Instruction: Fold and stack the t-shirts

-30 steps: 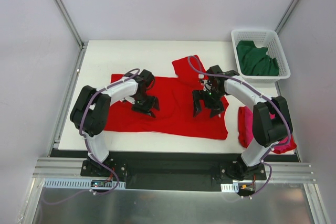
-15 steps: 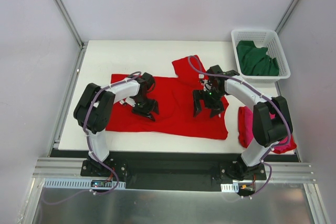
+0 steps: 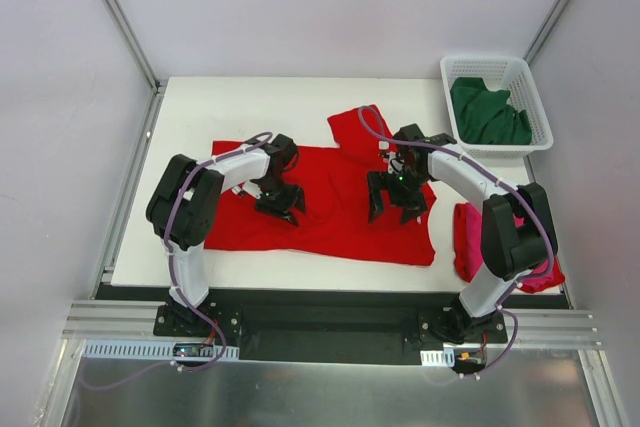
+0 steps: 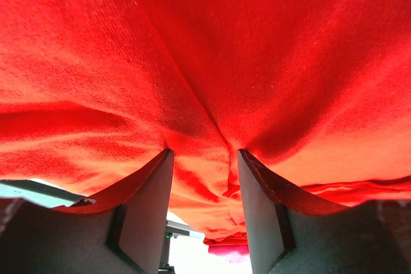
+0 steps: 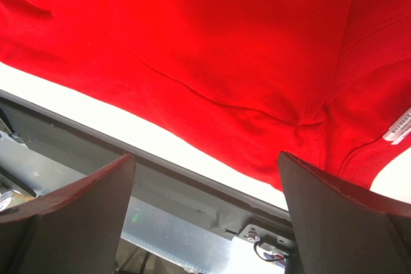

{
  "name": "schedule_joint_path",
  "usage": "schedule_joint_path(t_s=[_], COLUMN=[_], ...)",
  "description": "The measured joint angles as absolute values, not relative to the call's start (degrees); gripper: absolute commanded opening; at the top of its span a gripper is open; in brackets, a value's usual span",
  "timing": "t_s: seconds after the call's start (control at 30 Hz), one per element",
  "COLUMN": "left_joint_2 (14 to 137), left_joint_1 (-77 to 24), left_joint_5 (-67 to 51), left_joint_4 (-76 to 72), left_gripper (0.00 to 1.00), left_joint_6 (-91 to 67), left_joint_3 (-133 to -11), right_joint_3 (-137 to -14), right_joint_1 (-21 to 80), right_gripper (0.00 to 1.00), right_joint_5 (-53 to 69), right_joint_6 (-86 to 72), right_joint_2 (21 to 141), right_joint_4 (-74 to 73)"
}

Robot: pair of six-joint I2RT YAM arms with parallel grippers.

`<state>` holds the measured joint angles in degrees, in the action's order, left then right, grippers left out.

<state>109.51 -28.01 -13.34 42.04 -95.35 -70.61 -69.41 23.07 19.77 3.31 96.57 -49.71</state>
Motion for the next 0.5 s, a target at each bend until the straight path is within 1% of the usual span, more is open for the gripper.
schedule_joint_path(t_s=[0.23,0.37,0.5], left_joint_2=[109.7,109.7,109.8], left_joint_1=[-27.9,-27.6,-27.6], left_joint_5=[-13.5,-13.5,-13.8], left_joint_4=[42.0,42.0,41.9], left_gripper=[0.45,0.30,0.26], left_joint_6=[-95.3,-95.1,-94.5], left_joint_3=[-70.7,-70.7,-70.7], right_joint_3=[-69.4,-69.4,-69.4], right_joint_1=[23.0,23.0,23.0], right_gripper=[0.96,0.96,0.96], right_joint_5=[19.8,19.8,19.8], right_joint_6=[3.4,3.5,3.6], right_joint_2=[96.6,96.6,96.6], right_joint_4=[-49.7,-49.7,-49.7])
